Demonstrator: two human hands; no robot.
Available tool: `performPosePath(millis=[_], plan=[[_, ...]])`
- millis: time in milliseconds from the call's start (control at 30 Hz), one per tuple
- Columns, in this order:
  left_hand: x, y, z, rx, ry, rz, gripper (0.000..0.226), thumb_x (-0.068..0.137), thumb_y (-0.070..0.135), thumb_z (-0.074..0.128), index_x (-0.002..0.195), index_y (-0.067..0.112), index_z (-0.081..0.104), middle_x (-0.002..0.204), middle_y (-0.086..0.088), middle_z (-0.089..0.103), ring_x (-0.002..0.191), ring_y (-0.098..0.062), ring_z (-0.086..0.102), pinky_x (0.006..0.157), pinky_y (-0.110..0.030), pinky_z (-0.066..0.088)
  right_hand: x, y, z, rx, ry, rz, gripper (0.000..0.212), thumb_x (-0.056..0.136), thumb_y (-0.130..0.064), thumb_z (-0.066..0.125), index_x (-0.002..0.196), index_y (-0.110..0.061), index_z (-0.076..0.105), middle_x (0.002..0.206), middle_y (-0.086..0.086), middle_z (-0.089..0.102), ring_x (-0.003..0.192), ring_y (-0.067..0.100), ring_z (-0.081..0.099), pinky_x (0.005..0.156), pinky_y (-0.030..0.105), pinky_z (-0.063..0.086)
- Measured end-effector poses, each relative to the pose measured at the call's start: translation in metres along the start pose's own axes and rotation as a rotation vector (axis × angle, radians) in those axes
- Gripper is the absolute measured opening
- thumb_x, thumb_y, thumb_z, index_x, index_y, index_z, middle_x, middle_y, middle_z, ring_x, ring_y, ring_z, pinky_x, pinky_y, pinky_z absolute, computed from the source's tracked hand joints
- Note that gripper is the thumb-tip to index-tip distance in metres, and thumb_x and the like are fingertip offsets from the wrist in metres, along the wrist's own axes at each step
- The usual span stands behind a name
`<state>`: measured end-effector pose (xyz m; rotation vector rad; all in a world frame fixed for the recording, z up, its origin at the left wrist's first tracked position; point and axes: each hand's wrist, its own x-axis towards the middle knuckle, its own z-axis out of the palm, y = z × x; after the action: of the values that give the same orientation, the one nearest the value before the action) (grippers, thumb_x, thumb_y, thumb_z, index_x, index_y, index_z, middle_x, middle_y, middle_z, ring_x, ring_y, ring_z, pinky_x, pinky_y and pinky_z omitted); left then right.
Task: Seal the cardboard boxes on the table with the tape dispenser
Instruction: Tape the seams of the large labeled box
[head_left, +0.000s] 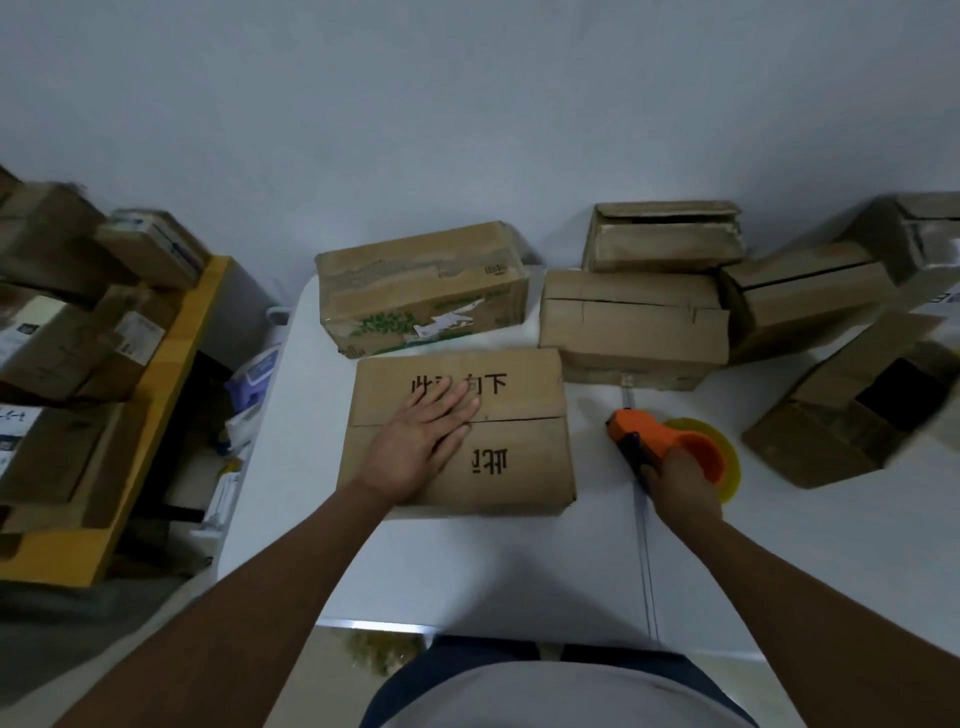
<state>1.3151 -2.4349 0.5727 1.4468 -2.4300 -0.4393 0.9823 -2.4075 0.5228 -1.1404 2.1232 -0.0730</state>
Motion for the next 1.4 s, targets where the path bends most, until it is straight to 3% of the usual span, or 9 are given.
performPosePath(millis=[67, 133, 167, 300, 633, 733, 833, 1000, 1400], plan=[[0.000, 0.001, 0.000, 0.004, 0.002, -0.001, 0.043, 0.100, 0.018, 0.057, 0.142, 0.016, 0.051, 0.152, -0.006, 0.041, 0.145, -0.028, 0.032, 0.119, -0.049, 0.028, -0.007, -0.012, -0.012, -0.033, 0.195, -0.170, 0.022, 0.099, -0.016, 0.046, 0.106, 0.004, 0.053, 0.088, 0.018, 0.061, 0.076, 0.033, 0.062, 0.061, 0.039, 0.053], [-0.001, 0.001, 0.001, 0.005, 0.009, 0.003, 0.043, 0.101, 0.020, 0.055, 0.143, 0.016, 0.051, 0.152, -0.005, 0.041, 0.145, -0.027, 0.032, 0.119, -0.048, 0.029, -0.011, -0.024, -0.031, 0.067, 0.457, -0.390, 0.016, 0.092, -0.001, 0.043, 0.087, 0.008, 0.055, 0.071, 0.021, 0.060, 0.064, 0.037, 0.065, 0.105, 0.022, 0.009], [-0.001, 0.000, 0.001, 0.005, 0.010, 0.005, 0.042, 0.101, 0.023, 0.052, 0.143, 0.017, 0.051, 0.152, -0.004, 0.041, 0.145, -0.026, 0.032, 0.119, -0.048, 0.028, -0.018, -0.028, -0.039, 0.155, 0.411, -0.387, 0.018, 0.096, -0.002, 0.041, 0.088, 0.006, 0.055, 0.073, 0.020, 0.060, 0.069, 0.039, 0.065, 0.087, 0.038, 0.037], [0.006, -0.002, 0.000, -0.003, -0.002, 0.023, 0.045, 0.100, 0.031, 0.043, 0.143, 0.017, 0.050, 0.153, -0.003, 0.040, 0.146, -0.025, 0.031, 0.120, -0.046, 0.027, -0.028, -0.036, -0.062, 0.396, 0.197, -0.271, 0.036, 0.106, -0.028, 0.029, 0.109, -0.003, 0.055, 0.095, 0.018, 0.061, 0.089, 0.035, 0.060, 0.077, 0.042, 0.047], [0.023, -0.013, -0.004, -0.091, 0.029, 0.173, 0.033, 0.097, 0.017, 0.061, 0.130, 0.014, 0.064, 0.143, -0.007, 0.055, 0.140, -0.028, 0.042, 0.117, -0.045, 0.031, -0.076, -0.170, -0.062, 0.452, 0.140, -0.626, 0.061, 0.083, -0.072, 0.041, 0.077, -0.016, 0.065, 0.067, 0.001, 0.064, 0.060, 0.012, 0.060, 0.057, 0.029, 0.044], [0.022, -0.016, -0.015, -0.212, 0.003, 0.219, 0.026, 0.098, 0.012, 0.059, 0.122, 0.014, 0.067, 0.138, 0.001, 0.058, 0.132, -0.015, 0.048, 0.112, -0.026, 0.034, -0.075, -0.177, -0.045, 0.379, 0.151, -0.648, 0.050, 0.086, -0.065, 0.046, 0.063, -0.023, 0.057, 0.057, -0.004, 0.057, 0.052, 0.005, 0.055, 0.053, 0.023, 0.039], [0.018, -0.015, -0.033, -0.497, 0.021, -0.116, 0.022, 0.098, 0.007, 0.056, 0.111, 0.015, 0.072, 0.123, 0.007, 0.066, 0.112, -0.008, 0.059, 0.090, -0.009, 0.041, -0.073, -0.176, -0.042, 0.341, 0.173, -0.675, 0.047, 0.085, -0.066, 0.043, 0.068, -0.025, 0.059, 0.062, -0.006, 0.061, 0.055, 0.003, 0.057, 0.054, 0.022, 0.042], [0.042, -0.003, -0.080, -1.563, -0.025, -0.878, 0.028, 0.102, 0.022, 0.052, 0.095, 0.010, 0.077, 0.093, -0.008, 0.076, 0.086, -0.016, 0.072, 0.078, -0.026, 0.055, -0.073, -0.174, -0.039, 0.268, 0.188, -0.705, 0.044, 0.084, -0.067, 0.040, 0.072, -0.029, 0.060, 0.066, -0.011, 0.063, 0.060, 0.001, 0.059, 0.056, 0.020, 0.044], [0.058, 0.008, -0.111, -1.525, -0.153, -0.811, 0.012, 0.092, 0.021, 0.066, 0.096, 0.012, 0.072, 0.085, -0.002, 0.072, 0.077, -0.009, 0.067, 0.070, -0.021, 0.056, -0.072, -0.174, -0.041, 0.243, 0.188, -0.726, 0.056, 0.082, -0.069, 0.038, 0.089, -0.022, 0.066, 0.078, -0.010, 0.067, 0.072, 0.004, 0.064, 0.064, 0.026, 0.053]])
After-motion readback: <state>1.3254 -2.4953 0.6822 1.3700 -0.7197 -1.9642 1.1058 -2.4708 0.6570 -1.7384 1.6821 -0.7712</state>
